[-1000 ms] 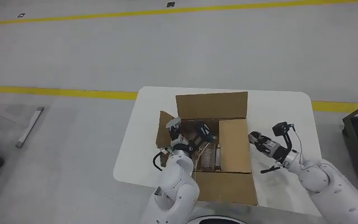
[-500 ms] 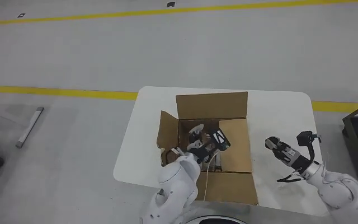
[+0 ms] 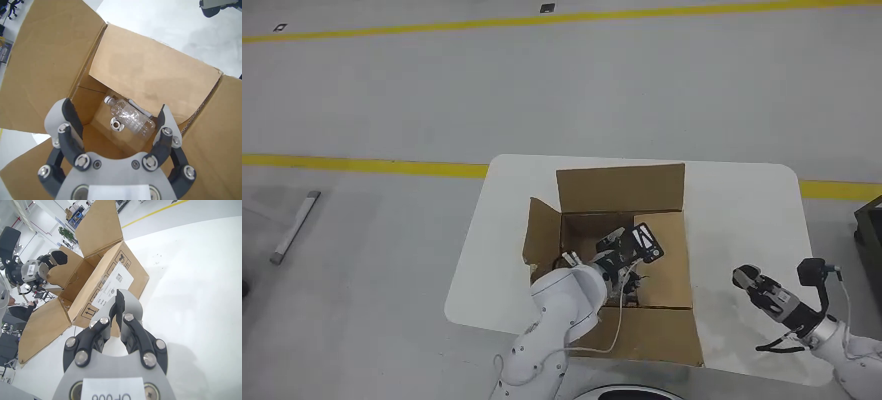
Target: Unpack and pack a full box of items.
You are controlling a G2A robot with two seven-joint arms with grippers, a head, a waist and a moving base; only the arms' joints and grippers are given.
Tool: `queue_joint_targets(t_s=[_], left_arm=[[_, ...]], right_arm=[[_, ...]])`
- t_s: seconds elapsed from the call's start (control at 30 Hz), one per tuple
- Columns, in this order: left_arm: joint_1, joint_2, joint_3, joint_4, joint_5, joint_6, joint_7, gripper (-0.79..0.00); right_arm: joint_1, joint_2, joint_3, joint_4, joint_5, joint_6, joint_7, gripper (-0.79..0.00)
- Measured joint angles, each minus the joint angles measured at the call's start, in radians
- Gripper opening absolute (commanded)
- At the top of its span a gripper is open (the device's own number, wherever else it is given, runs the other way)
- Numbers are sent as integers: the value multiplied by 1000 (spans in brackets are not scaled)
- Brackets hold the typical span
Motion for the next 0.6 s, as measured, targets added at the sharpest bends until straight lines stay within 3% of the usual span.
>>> queue_joint_targets(t_s=[0.23,0.37,0.47,0.6], left_arm=[[13,0,-11,2,-25,21,23,0],[38,-6,-62,17,-244,102,81,0],[37,-10,-97,21,-423,169,50,0],[41,-15,-104,4,-519,290,16,0]], right_arm=[[-1,-3,-18,-9,-13,-5,6,-785],[1,-5,-24,-10,-21,-7,2,-785],[-1,-5,-25,-9,-23,-11,-1,-785],[-5,-6,-24,-5,-25,-15,-4,-785]])
